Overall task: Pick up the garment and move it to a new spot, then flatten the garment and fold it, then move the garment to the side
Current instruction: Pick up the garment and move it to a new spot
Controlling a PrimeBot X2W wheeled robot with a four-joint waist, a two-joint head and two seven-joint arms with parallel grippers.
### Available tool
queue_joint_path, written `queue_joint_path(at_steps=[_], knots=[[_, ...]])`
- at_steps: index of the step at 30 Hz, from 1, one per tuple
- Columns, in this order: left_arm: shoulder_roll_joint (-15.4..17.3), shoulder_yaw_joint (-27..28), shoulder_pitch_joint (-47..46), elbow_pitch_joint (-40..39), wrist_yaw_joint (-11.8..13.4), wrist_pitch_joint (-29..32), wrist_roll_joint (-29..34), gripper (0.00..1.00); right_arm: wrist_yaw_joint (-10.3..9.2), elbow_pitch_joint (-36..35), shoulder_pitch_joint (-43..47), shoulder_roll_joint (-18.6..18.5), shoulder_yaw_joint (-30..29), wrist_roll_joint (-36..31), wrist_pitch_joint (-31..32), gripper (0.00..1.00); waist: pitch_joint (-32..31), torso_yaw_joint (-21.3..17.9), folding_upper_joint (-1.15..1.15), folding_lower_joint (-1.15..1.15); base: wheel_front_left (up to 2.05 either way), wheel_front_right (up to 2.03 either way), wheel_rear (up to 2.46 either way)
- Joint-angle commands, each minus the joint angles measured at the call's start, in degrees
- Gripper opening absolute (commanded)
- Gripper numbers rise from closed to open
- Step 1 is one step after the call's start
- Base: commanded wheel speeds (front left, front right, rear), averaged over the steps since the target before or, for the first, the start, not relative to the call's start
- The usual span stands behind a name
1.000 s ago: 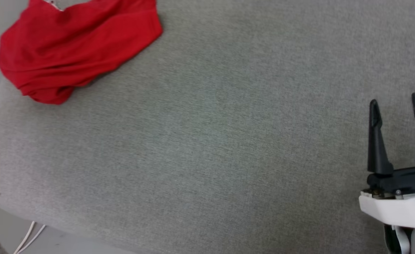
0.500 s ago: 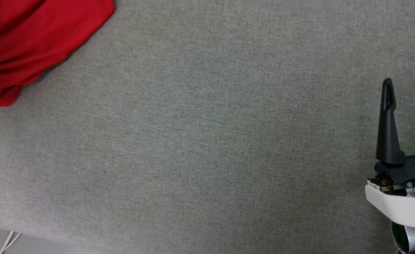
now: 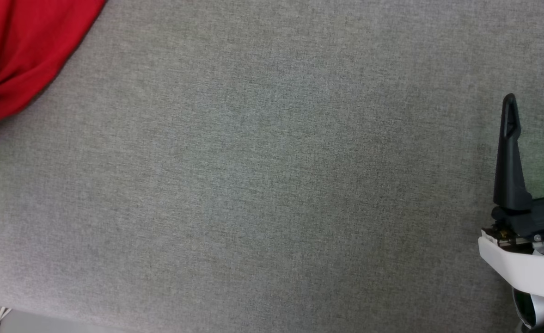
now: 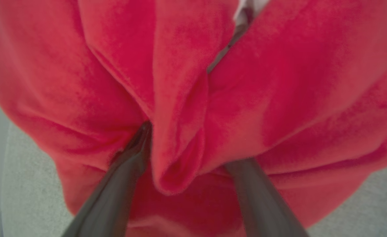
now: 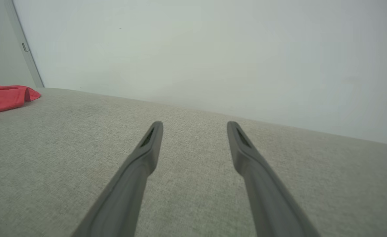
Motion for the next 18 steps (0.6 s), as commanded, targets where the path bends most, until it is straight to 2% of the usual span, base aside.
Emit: queue_joint_path(at_steps=[1, 2, 3, 4, 10, 18], knots=[[-2.0, -2.4, 2.9, 1.4, -0.1, 0.9, -0.4, 1.0, -0.04, 0.1, -0.9, 0.0, 0.2, -0.1, -0.1, 1.0, 0.1, -0.2, 0.0, 0.0, 0.0, 0.0, 0.0], [-1.9, -3.3, 3.1, 1.6, -0.1, 0.9, -0.5, 1.0, -0.04, 0.3, -1.0, 0.0, 0.3, -0.2, -0.1, 1.0, 0.0, -0.3, 0.0, 0.0, 0.0, 0.0, 0.0], [-1.7, -4.0, 3.2, 1.9, -0.1, 0.6, -0.6, 0.05, -0.04, 0.4, -1.0, 0.0, 0.6, -0.2, -0.1, 1.0, -0.2, -0.3, 0.0, 0.0, 0.0, 0.0, 0.0], [-1.4, -4.5, 3.1, 2.0, -0.1, 0.1, -0.8, 0.0, -0.04, 0.5, -1.0, 0.0, 0.8, -0.3, -0.1, 1.0, -0.5, -0.4, 0.0, 0.0, 0.0, 0.0, 0.0], [2.5, -6.7, 0.5, 1.4, 0.0, -6.0, -0.2, 0.0, -0.04, 1.3, -0.4, 0.0, 1.6, 0.6, -0.1, 1.0, -3.5, -0.5, 0.0, 0.0, 0.0, 0.0, 0.0], [5.7, -12.3, -4.4, -3.8, -0.1, -14.1, 1.8, 0.0, -0.04, 3.0, 0.5, 0.0, 2.6, 1.8, -0.1, 1.0, -9.8, -0.1, 0.0, 0.0, 0.0, 0.0, 0.0]])
